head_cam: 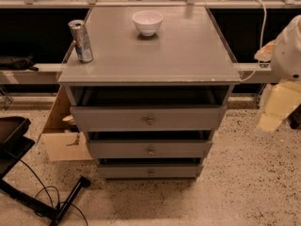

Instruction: Open bottom drawer

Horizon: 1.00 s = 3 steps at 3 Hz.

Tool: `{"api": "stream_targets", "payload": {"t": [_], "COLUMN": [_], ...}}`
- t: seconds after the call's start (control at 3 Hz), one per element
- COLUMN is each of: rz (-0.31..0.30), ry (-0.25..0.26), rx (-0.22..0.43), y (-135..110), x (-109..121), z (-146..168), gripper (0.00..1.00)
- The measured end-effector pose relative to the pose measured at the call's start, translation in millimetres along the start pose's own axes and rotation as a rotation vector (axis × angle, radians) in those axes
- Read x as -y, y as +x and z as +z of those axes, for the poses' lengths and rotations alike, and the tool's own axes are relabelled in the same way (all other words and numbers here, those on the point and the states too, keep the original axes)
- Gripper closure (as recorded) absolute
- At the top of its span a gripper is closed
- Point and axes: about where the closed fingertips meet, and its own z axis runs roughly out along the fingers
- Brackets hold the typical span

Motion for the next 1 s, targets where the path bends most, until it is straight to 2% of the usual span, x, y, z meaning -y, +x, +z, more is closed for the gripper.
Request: {"api": "stream_targets", "payload": {"t": [0.33,0.67,1.0], "rz": [-0.006,-0.01,0.012], "ry": [0.019,0.011,-0.054], "rx": [-0.03,-0.107,-0.158], "y": [15,63,105], "x": [-16,-43,-62], "z": [44,138,210], "gripper": [0.0,0.0,0.0]}}
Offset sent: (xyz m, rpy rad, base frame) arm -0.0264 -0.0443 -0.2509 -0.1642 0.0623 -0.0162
